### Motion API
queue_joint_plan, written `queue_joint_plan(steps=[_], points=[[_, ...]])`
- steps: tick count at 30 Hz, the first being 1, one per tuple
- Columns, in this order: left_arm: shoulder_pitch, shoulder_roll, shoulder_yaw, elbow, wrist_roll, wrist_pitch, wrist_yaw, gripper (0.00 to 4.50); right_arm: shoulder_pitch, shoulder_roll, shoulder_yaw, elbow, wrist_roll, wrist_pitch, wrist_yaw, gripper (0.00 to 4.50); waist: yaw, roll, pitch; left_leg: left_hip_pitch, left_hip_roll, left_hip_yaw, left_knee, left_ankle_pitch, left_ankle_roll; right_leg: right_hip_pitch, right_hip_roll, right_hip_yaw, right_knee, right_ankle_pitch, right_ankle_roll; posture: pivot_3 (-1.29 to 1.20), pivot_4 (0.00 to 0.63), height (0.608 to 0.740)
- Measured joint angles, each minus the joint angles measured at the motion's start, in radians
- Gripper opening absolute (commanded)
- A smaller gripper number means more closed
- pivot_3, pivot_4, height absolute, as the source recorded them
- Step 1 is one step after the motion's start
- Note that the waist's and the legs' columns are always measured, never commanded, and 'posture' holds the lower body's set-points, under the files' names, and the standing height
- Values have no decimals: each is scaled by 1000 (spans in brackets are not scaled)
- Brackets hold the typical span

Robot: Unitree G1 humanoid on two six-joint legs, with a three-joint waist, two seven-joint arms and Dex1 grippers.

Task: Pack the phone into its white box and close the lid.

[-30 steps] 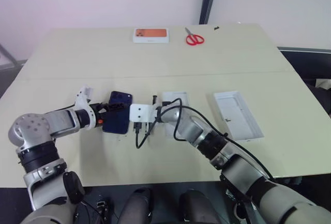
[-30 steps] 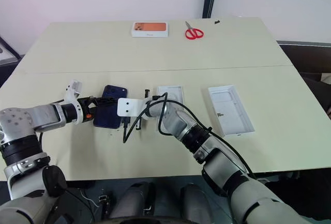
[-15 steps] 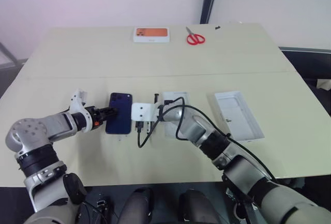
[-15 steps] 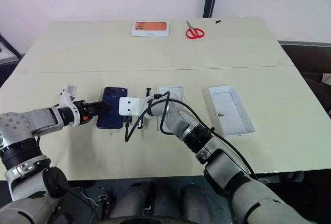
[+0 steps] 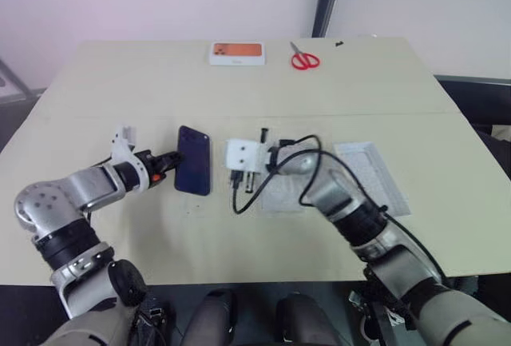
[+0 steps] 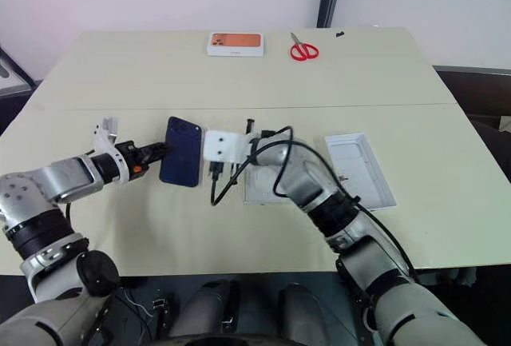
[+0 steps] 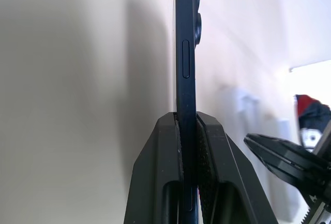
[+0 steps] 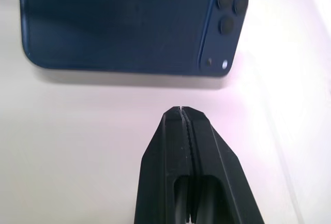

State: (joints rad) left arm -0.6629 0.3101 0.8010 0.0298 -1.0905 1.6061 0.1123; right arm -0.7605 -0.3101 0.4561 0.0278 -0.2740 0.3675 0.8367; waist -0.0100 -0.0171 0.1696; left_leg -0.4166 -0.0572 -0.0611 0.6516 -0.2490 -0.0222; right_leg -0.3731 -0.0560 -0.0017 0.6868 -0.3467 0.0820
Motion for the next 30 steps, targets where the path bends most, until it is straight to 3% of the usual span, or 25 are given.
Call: queue_joint_plan(steps=[5, 12, 17, 22, 30], points=[[-123, -202, 21, -84, -120, -2, 140, 49, 50, -142, -159, -149, 156, 68, 120, 0, 0, -1, 0, -2, 0, 0, 1, 0, 0, 0, 0, 0, -2, 0, 0, 0, 150, 740], [-40, -465, -100, -152, -184, -44, 373, 49, 157, -301, -275, -173, 270, 85, 187, 0, -4, -2, 0, -2, 1, 2, -1, 0, 0, -1, 0, 1, -2, 0, 0, 0, 150, 740], [38, -469, -162, -154, -198, -104, 462, 49, 227, -382, -340, -176, 331, 109, 212, 0, 0, -2, 1, -2, 1, 2, 1, 0, 0, 0, 1, 2, -2, 0, 0, 0, 150, 740], [85, -477, -241, -158, -248, -185, 491, 49, 295, -392, -403, -198, 445, 165, 234, 0, 13, -2, 1, -3, 1, 2, 2, 0, 1, 1, 1, 1, -3, 0, 0, 0, 150, 740], [141, -486, -377, -148, -293, -264, 506, 49, 331, -410, -407, -197, 476, 169, 214, 0, 23, -2, 1, -3, 1, 2, 4, 0, 1, 1, 1, 2, -3, 0, 0, 0, 150, 740]])
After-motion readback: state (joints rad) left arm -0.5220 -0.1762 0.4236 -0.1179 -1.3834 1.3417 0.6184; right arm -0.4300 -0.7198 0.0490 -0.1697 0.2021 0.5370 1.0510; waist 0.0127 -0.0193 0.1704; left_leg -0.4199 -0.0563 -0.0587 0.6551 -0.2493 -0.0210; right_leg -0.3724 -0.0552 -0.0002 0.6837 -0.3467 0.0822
